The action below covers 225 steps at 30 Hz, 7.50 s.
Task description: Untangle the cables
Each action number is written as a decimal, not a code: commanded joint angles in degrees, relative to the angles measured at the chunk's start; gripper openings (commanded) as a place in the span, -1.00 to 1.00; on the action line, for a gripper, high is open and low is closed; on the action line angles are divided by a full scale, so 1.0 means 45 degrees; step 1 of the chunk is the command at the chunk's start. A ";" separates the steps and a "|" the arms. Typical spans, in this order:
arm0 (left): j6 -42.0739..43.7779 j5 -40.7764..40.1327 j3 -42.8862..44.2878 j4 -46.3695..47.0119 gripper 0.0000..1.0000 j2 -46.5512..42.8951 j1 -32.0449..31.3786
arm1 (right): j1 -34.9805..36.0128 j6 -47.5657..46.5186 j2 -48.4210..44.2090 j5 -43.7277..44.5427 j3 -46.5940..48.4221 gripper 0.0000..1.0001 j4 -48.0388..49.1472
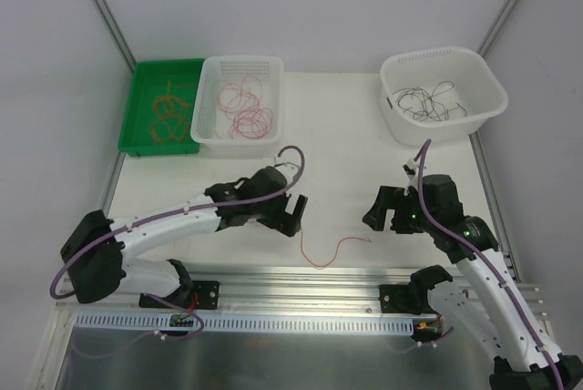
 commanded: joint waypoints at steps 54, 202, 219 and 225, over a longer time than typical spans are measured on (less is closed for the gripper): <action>-0.2360 -0.5837 0.3840 -0.4778 -1.00 0.2830 -0.2631 | 0.0046 0.0148 -0.1205 0.0930 0.0331 0.94 -0.0862; 0.1257 -0.1854 0.2358 -0.8080 0.98 -1.7430 0.9109 | 0.0222 -0.3348 -1.0013 0.8958 0.4316 0.94 -0.4045; 0.1218 -0.1932 0.2377 -0.8139 0.98 -1.7430 0.9070 | 0.0242 -0.3328 -1.0092 0.8997 0.4316 0.94 -0.4026; 0.1198 -0.2010 0.2377 -0.8139 0.98 -1.7411 0.9050 | 0.0261 -0.3348 -1.0072 0.8997 0.4316 0.94 -0.4026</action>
